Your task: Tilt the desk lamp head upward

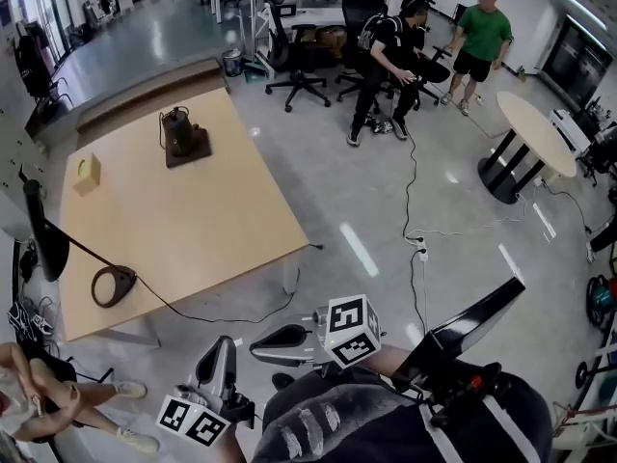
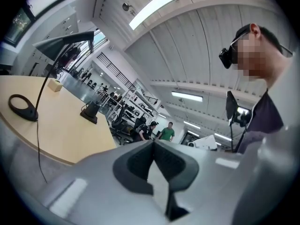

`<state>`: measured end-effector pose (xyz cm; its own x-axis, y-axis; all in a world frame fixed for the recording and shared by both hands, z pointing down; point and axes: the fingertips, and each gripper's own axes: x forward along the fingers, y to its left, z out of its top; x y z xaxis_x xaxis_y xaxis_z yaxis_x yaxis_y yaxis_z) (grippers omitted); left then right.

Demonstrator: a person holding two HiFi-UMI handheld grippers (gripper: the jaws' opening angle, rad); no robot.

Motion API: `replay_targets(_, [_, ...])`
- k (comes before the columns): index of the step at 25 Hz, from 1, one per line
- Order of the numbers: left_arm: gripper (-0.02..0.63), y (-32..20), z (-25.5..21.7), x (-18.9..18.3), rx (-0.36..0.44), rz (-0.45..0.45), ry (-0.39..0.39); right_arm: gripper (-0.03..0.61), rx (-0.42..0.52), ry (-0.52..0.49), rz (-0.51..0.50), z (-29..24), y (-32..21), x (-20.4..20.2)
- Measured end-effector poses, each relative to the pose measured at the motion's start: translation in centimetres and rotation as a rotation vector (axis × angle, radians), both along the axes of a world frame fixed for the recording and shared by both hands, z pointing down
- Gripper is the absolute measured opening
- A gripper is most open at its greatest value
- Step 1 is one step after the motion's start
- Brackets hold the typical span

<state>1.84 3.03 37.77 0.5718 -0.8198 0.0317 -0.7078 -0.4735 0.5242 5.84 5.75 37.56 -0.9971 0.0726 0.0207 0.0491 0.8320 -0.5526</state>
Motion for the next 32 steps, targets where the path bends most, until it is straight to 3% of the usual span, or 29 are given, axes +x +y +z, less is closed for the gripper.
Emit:
replay_targets(8, [0.005, 2.0, 0.6, -6.5, 0.019, -0.040, 0.014, 0.000, 0.008, 0.035, -0.022, 0.7, 1.7, -5.9])
replay_targets(12, [0.005, 1.1, 0.3, -7.1, 0.057, -0.047, 0.053, 0.000, 0.043, 0.077, -0.037, 0.5, 1.0, -6.6])
replay_targets(21, [0.005, 2.4, 0.3, -11.5, -0.039, -0.184, 0.018, 0.000, -0.022, 0.040, -0.179, 0.4, 0.9, -11.4])
replay_targets(27, [0.005, -1.7, -0.4, -13.5, -0.067, -0.216, -0.040, 0.000, -0.015, -0.024, -0.211, -0.6, -3.1, -13.0])
replay_targets(32, [0.005, -7.5, -1.5, -11.8, -0.065, -0.160, -0.095, 0.000, 0.019, -0.008, -0.158, 0.1, -7.7, -10.2])
